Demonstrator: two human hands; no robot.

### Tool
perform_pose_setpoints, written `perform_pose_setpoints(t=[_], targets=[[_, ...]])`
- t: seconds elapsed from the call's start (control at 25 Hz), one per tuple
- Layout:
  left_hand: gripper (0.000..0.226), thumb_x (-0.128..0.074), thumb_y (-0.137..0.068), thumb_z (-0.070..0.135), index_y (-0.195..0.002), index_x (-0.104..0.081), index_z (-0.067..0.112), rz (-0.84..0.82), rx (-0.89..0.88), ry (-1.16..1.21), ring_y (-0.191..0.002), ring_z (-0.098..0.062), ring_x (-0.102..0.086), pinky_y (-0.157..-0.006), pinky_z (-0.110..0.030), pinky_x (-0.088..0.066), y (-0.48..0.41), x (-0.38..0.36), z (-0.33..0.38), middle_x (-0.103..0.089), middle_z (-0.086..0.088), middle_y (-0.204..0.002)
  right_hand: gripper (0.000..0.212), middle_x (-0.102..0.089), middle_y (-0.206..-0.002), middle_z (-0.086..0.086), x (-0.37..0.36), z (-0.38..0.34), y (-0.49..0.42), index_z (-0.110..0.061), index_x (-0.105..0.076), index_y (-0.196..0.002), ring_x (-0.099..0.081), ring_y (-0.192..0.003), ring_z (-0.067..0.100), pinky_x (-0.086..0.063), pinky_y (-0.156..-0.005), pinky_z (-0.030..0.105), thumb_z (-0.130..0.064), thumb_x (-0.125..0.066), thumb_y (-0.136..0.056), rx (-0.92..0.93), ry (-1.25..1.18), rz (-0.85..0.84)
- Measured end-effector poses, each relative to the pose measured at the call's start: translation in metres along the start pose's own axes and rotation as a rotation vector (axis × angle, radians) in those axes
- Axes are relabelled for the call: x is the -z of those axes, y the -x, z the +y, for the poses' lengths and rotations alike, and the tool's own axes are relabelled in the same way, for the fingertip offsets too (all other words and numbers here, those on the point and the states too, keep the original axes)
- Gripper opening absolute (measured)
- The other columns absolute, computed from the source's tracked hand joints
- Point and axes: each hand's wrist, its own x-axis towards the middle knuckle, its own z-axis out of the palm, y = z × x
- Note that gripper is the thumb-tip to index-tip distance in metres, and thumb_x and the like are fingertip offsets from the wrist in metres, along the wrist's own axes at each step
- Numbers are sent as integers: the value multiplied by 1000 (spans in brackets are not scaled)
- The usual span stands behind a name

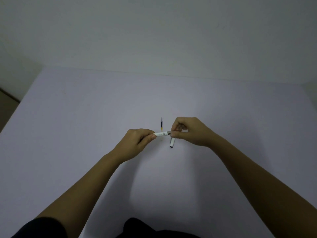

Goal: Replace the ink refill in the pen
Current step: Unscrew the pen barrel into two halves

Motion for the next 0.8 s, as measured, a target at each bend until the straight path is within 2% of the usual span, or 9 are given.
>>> perform_pose_setpoints(t=[0.12,0.2,0.32,0.4,0.52,0.6,0.68,0.76,0.8], targets=[[20,-49,-94,27,-89,-66,18,26,4,30,-59,-6,-47,-53,-10,-35,-1,1,1,-56,-2,-62,21,-63,-83,-11,-3,1,0,-27,-58,-92,-57,-73,-1,-43,-65,12,-42,-65,-79,-59,-54,63],[21,-48,-94,28,-89,-66,17,20,2,24,-59,-8,-46,-53,-11,-34,0,0,1,-58,-6,-63,24,-69,-77,-4,-5,3,-1,-25,-65,-82,-60,-68,6,-44,-64,21,-45,-54,-86,-119,-29,47],[21,-49,-94,28,-90,-66,16,17,10,31,-59,-13,-46,-52,-13,-34,0,-2,1,-59,-9,-64,7,-69,-75,-4,-5,2,2,-28,-65,-75,-58,-67,5,-44,-64,17,-30,-68,-81,-72,-89,74],[20,-50,-94,27,-91,-67,17,31,17,50,-57,-10,-45,-51,-14,-33,0,-3,1,-58,-8,-63,16,-67,-80,-13,-4,1,5,-33,-60,-81,-62,-75,4,-46,-69,11,-29,-74,-75,-59,-164,103],[21,-50,-94,27,-92,-67,17,37,18,52,-56,-9,-44,-51,-14,-33,0,-3,2,-57,-7,-62,8,-70,-78,-12,-5,0,4,-30,-64,-81,-67,-77,9,-51,-73,28,-38,-63,-83,-118,-125,99],[21,-49,-94,27,-91,-67,16,34,17,52,-56,-9,-44,-51,-14,-32,0,-4,2,-57,-8,-62,8,-72,-75,-5,-4,0,3,-27,-66,-75,-68,-76,13,-51,-71,35,-27,-66,-83,-91,-137,110],[21,-50,-94,27,-93,-68,17,44,31,64,-55,-8,-44,-50,-15,-33,0,-4,2,-58,-7,-62,15,-71,-83,-6,-5,-1,5,-29,-65,-81,-68,-80,10,-52,-74,29,-16,-73,-77,-73,-290,109],[20,-50,-93,27,-95,-68,18,58,31,67,-54,-8,-44,-50,-15,-33,0,-4,2,-59,-6,-62,19,-68,-90,-7,-7,0,4,-30,-63,-92,-67,-86,9,-52,-79,26,-26,-73,-77,-118,-359,119],[20,-50,-93,28,-95,-68,19,60,31,65,-54,-8,-44,-50,-16,-33,-1,-4,2,-58,-5,-61,14,-68,-87,-9,-8,0,4,-31,-64,-91,-67,-85,10,-51,-78,27,-34,-70,-79,-147,-302,121]])
